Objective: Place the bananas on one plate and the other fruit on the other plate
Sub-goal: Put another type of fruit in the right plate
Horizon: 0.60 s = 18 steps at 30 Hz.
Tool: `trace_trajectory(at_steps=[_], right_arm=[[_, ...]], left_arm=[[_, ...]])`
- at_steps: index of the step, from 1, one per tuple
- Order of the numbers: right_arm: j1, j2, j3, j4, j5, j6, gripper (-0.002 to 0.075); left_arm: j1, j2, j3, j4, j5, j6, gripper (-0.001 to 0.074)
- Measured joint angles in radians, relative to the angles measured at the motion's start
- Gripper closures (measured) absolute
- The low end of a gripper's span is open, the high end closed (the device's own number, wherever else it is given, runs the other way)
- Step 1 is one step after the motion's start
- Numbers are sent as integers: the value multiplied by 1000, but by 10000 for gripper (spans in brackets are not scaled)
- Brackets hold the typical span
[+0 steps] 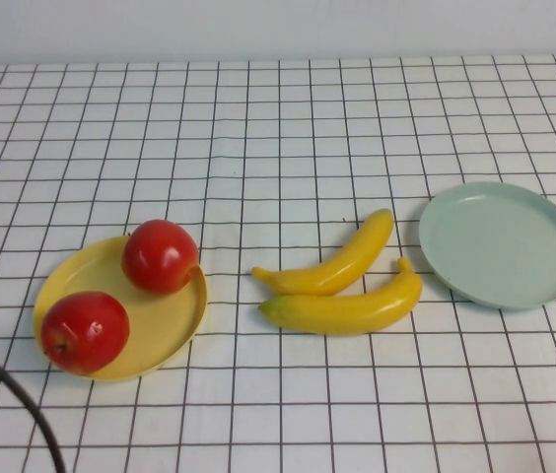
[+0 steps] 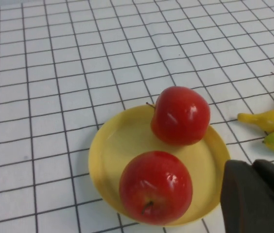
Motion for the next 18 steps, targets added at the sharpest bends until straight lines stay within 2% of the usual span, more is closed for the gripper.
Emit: trace_trajectory(at_steps=[6,11,16,18], right_arm=[[0,0,0,0,0,0,741],[0,0,0,0,0,0,741],[0,0,0,0,0,0,741],[0,0,0,0,0,0,741]], left_arm=[[0,-186,156,143,-9,-152,736],[12,-326,301,246,-133,-236,737],[121,-464,430,167,-174,-242,737],[179,-523,471,112,-189,-165,737]])
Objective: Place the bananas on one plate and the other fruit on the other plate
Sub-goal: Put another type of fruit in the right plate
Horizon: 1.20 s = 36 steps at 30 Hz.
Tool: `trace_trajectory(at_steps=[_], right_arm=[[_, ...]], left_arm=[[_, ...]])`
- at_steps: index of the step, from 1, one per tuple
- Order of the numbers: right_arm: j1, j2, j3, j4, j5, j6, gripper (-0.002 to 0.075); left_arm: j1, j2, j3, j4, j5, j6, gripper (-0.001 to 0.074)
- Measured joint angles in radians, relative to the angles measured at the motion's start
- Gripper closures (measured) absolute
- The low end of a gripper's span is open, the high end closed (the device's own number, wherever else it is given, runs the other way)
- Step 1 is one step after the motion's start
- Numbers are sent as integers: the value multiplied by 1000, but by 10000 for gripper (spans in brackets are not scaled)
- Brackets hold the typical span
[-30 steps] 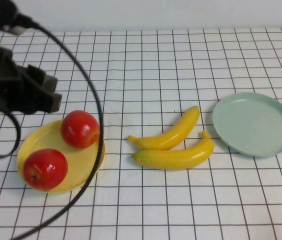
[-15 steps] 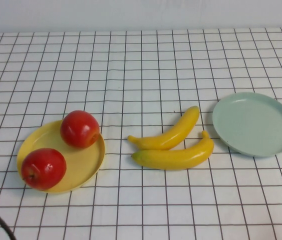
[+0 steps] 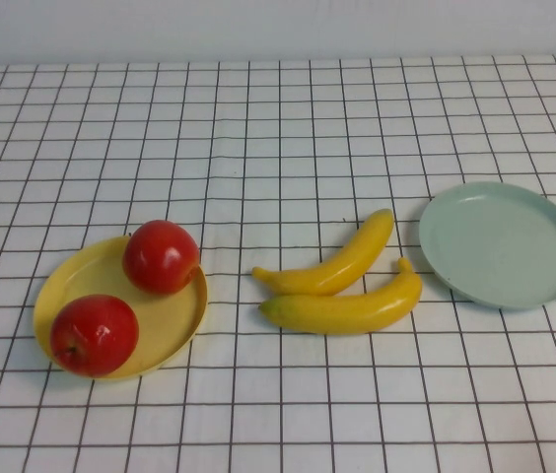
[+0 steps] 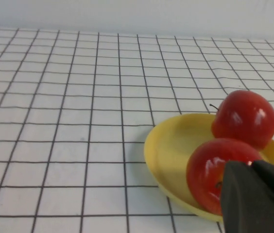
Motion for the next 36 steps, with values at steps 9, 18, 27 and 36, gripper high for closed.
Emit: trace_trajectory(at_steps=[9,18,27,36], right_arm=[[0,0,0,0,0,0,741],[0,0,0,0,0,0,740],[0,0,0,0,0,0,741],[0,0,0,0,0,0,741]], left_arm=[[193,-75,142,-169,-87,271,737],[212,-77,191,-248,-52,304,737],[212,-77,191,-254,-49,334,737],[212,-77,191,-255,-49,333,737]])
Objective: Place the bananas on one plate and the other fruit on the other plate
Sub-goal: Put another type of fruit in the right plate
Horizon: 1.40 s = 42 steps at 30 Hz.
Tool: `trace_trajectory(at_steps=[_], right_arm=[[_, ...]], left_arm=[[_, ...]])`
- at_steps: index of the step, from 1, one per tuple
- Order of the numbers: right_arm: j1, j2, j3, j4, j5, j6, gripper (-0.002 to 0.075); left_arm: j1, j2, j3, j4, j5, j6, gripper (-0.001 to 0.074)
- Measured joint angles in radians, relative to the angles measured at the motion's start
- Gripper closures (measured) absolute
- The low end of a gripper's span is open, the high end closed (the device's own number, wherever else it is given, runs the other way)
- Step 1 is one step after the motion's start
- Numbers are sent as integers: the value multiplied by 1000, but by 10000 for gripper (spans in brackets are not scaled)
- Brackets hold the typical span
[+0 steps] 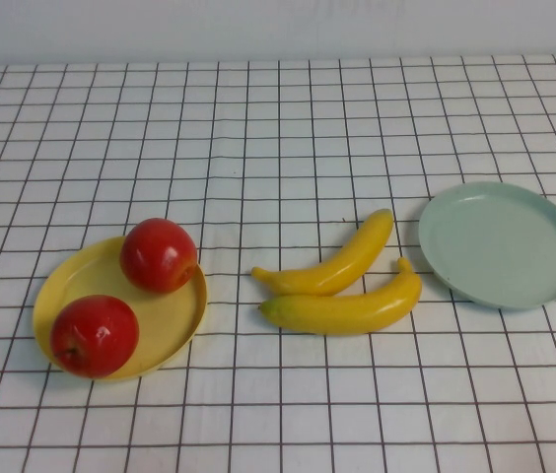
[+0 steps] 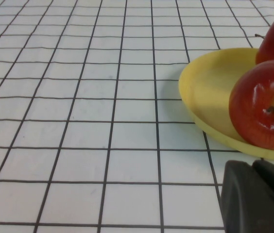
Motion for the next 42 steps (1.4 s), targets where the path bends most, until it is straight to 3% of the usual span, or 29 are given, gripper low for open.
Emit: trace_trajectory(at_steps=[16,22,27,34,42], right_arm=[[0,0,-18,0,29,8,741],[0,0,-318,0,114,10,741],[0,92,-609,-14,375,10,741],[0,340,-678,23,457,7,741],[3,647,-719,60,547,-321,741]], left_arm=[[0,0,0,0,0,0,737],[0,0,0,0,0,0,737],[0,0,0,0,0,0,737],[0,0,0,0,0,0,738],[0,0,0,0,0,0,738]])
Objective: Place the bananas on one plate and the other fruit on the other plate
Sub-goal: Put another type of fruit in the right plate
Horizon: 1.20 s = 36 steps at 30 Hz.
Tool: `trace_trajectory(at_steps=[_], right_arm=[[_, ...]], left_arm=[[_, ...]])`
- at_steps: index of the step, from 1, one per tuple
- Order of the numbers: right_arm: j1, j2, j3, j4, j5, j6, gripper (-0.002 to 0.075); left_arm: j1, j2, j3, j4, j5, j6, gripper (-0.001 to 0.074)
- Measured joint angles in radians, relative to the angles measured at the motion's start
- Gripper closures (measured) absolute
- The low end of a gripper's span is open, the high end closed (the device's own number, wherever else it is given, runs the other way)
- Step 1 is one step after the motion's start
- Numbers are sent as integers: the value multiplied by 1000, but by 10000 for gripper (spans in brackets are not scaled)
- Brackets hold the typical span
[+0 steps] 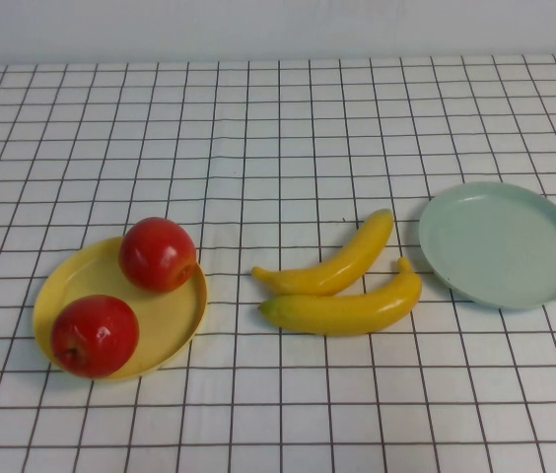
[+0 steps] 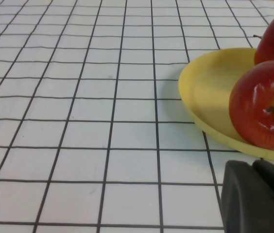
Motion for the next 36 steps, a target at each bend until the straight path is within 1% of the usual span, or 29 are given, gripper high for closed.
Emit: trace_trajectory(at_steps=[2,5,7,8,11,13,15,16,18,21,23,30,36], right_arm=[[14,71,-37,0,20,-71,741],[62,183,-97,0,11,-214,739],[114,270,-138,0,-7,-309,718],[144,317,-159,0,-14,-342,693],[238,455,-224,-11,-36,-425,562],[308,557,-276,-37,-45,-467,425],[369,650,-322,-68,-58,-527,310],[401,702,-347,-87,-65,-565,264],[455,806,-399,-131,-66,-626,218],[522,941,-475,-204,-66,-667,213],[545,1015,-524,-232,-58,-677,224],[555,1187,-669,-312,-35,-684,242],[555,1266,-698,-341,-44,-684,242]], left_arm=[[0,0,0,0,0,0,738],[0,0,0,0,0,0,738],[0,0,0,0,0,0,738],[0,0,0,0,0,0,738],[0,0,0,0,0,0,738],[0,0,0,0,0,0,738],[0,0,0,0,0,0,738],[0,0,0,0,0,0,738],[0,0,0,0,0,0,738],[0,0,0,0,0,-2,738],[0,0,0,0,0,-2,738],[0,0,0,0,0,-2,738],[0,0,0,0,0,-2,738]])
